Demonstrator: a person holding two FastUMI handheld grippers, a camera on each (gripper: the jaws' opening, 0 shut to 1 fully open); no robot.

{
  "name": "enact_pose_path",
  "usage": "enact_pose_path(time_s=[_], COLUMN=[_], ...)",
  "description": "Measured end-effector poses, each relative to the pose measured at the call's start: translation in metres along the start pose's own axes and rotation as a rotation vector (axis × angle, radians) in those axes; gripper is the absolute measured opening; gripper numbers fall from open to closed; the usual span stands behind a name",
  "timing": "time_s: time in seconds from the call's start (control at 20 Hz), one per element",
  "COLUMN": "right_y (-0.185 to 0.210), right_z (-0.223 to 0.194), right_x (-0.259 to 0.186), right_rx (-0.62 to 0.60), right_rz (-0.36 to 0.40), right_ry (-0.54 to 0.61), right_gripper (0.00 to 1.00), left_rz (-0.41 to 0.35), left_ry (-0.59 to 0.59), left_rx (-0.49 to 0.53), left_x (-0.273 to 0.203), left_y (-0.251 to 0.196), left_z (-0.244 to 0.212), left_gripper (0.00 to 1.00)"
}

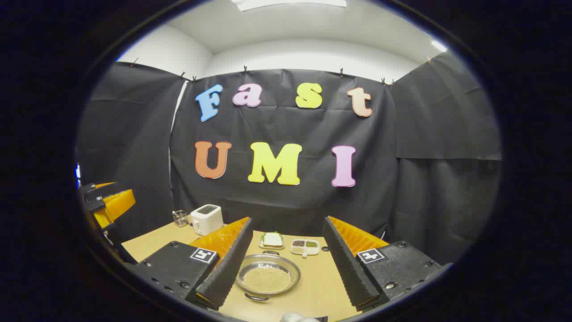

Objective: First push the handle of the pot to place it horizontally, then grasp the pot with both hands and set it on the induction cooktop.

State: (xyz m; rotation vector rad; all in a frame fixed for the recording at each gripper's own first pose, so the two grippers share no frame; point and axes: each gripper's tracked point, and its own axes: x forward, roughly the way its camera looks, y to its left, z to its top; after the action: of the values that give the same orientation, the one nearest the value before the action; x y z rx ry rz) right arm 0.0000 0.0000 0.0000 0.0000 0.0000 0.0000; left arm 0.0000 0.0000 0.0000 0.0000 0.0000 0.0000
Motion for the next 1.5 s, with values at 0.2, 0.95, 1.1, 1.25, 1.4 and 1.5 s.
enact_pose_path(time_s=[0.2, 0.95, 1.1, 1.25, 1.4, 1.5], right_y=[-0.003, 0.031, 0.061, 0.092, 0.122, 0.137], right_z=[0.000, -0.013, -0.035, -0.058, -0.091, -0.121], right_x=[-0.004, 0.023, 0.039, 0.053, 0.067, 0.074], right_rx=[0.011, -0.009, -0.027, -0.024, -0.007, -0.013], right_rz=[-0.014, -0.004, 0.065, 0.141, 0.218, 0.264], right_ry=[-0.004, 0.040, 0.096, 0.156, 0.240, 0.307], right_gripper=[0.99, 0.98, 0.95, 0.77, 0.53, 0.34], left_rz=[-0.006, -0.028, -0.022, -0.011, 0.002, 0.008], left_ry=[0.003, 0.019, 0.027, 0.030, 0.024, 0.029], left_rx=[0.001, 0.007, 0.001, 0.009, 0.032, 0.028], left_x=[0.001, 0.005, 0.008, 0.008, 0.007, 0.007], left_y=[0.003, 0.015, 0.016, 0.020, 0.024, 0.025], left_z=[-0.002, -0.018, -0.022, -0.025, -0.024, -0.028], left_gripper=[0.96, 0.96, 0.96, 0.96, 0.96, 0.96])
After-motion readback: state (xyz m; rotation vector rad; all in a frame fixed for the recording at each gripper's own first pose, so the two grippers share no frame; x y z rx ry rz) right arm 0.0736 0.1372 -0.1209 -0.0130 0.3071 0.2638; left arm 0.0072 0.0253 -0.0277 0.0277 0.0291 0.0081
